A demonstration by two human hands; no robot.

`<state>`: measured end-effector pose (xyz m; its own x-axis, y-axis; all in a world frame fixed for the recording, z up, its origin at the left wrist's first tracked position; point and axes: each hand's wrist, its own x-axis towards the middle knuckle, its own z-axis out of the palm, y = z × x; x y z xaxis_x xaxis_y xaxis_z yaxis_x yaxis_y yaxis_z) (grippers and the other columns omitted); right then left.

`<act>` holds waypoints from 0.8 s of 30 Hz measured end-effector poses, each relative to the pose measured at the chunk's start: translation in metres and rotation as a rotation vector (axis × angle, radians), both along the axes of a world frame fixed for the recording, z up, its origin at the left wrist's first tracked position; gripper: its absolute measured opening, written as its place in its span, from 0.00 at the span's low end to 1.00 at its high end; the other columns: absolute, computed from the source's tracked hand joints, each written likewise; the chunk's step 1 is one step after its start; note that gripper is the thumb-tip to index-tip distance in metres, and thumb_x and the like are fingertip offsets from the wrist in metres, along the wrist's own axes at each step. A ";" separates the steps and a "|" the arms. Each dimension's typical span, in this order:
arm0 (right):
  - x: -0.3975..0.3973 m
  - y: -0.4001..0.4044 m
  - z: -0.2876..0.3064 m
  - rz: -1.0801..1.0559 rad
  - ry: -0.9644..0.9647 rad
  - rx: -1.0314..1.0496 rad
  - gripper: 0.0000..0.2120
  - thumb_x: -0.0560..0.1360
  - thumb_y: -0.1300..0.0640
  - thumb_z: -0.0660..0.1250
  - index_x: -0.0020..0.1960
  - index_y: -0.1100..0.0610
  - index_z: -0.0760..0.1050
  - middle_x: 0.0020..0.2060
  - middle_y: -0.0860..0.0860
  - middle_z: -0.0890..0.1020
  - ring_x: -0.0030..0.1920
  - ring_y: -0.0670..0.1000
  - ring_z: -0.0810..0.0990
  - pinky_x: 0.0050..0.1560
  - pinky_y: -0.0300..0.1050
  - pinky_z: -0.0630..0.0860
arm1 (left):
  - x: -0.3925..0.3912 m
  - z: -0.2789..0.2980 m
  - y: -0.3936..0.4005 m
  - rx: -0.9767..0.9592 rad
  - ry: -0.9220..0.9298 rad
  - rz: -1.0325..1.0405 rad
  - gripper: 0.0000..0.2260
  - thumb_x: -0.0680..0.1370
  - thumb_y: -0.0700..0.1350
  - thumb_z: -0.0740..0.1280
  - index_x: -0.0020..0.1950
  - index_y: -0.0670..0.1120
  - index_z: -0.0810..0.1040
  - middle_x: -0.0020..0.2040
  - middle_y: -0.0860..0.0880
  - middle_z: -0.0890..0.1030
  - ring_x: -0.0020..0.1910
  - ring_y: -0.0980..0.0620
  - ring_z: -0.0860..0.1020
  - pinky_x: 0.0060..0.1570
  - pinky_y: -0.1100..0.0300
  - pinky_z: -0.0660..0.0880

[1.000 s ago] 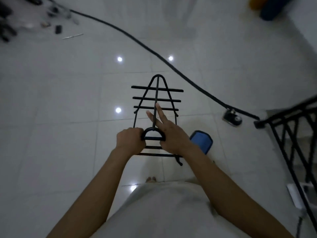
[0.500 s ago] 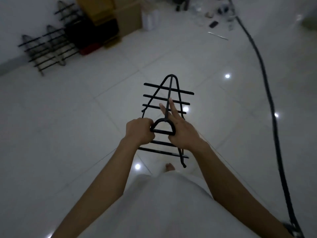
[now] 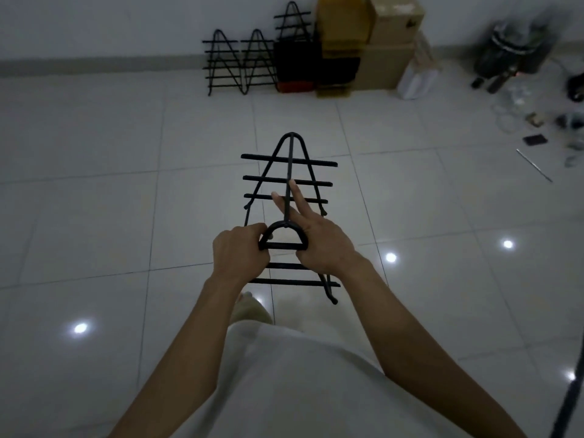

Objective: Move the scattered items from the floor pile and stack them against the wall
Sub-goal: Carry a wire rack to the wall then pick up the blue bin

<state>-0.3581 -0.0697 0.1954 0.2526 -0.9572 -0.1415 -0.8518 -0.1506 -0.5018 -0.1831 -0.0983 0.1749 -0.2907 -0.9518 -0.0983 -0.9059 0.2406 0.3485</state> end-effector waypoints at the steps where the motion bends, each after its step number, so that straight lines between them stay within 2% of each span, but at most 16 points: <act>1: 0.005 -0.013 0.001 0.031 0.011 -0.004 0.58 0.63 0.73 0.67 0.77 0.36 0.39 0.77 0.41 0.34 0.36 0.45 0.70 0.29 0.43 0.76 | 0.005 -0.001 -0.007 -0.017 0.023 0.029 0.15 0.70 0.40 0.66 0.52 0.53 0.81 0.38 0.50 0.83 0.37 0.47 0.80 0.36 0.60 0.69; 4: 0.021 -0.056 0.004 0.090 0.046 -0.014 0.59 0.63 0.73 0.66 0.77 0.35 0.38 0.77 0.42 0.34 0.34 0.44 0.68 0.30 0.42 0.74 | 0.021 -0.003 -0.037 -0.049 0.068 0.112 0.15 0.70 0.38 0.67 0.52 0.52 0.82 0.37 0.50 0.83 0.36 0.47 0.80 0.36 0.60 0.66; 10: 0.060 -0.150 0.014 0.149 0.076 -0.049 0.59 0.64 0.73 0.66 0.76 0.34 0.37 0.76 0.41 0.32 0.38 0.48 0.74 0.29 0.43 0.76 | 0.058 0.002 -0.122 -0.109 0.133 0.198 0.14 0.67 0.37 0.68 0.49 0.51 0.82 0.31 0.50 0.81 0.30 0.47 0.78 0.34 0.60 0.68; 12: 0.072 -0.183 0.021 0.154 0.074 -0.082 0.59 0.63 0.73 0.66 0.76 0.35 0.37 0.76 0.41 0.32 0.40 0.50 0.75 0.30 0.43 0.75 | 0.070 0.010 -0.155 -0.136 0.142 0.203 0.14 0.67 0.36 0.68 0.49 0.50 0.83 0.31 0.49 0.81 0.30 0.46 0.77 0.34 0.60 0.65; 15: 0.094 -0.222 0.026 0.137 0.086 -0.118 0.59 0.63 0.73 0.67 0.77 0.36 0.37 0.77 0.43 0.32 0.38 0.47 0.73 0.31 0.40 0.73 | 0.090 0.018 -0.196 -0.167 0.151 0.207 0.14 0.67 0.35 0.67 0.48 0.48 0.82 0.29 0.49 0.80 0.26 0.47 0.74 0.35 0.60 0.63; 18: 0.113 -0.254 0.024 0.138 0.088 -0.141 0.58 0.64 0.73 0.67 0.77 0.37 0.38 0.77 0.46 0.34 0.35 0.45 0.69 0.29 0.37 0.69 | 0.107 0.018 -0.229 -0.186 0.166 0.194 0.13 0.66 0.33 0.68 0.47 0.46 0.82 0.26 0.49 0.78 0.23 0.51 0.66 0.34 0.60 0.62; 24: 0.119 -0.321 0.020 0.138 0.090 -0.121 0.58 0.64 0.73 0.67 0.78 0.38 0.39 0.78 0.47 0.35 0.35 0.45 0.67 0.29 0.35 0.63 | 0.113 0.015 -0.295 -0.129 0.181 0.213 0.13 0.65 0.32 0.68 0.45 0.46 0.81 0.24 0.50 0.75 0.22 0.52 0.64 0.34 0.58 0.66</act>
<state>-0.2386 -0.3909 0.2154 0.3739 -0.9258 -0.0558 -0.8594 -0.3232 -0.3963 -0.0700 -0.3931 0.1902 -0.0846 -0.9944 0.0629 -0.8666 0.1046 0.4879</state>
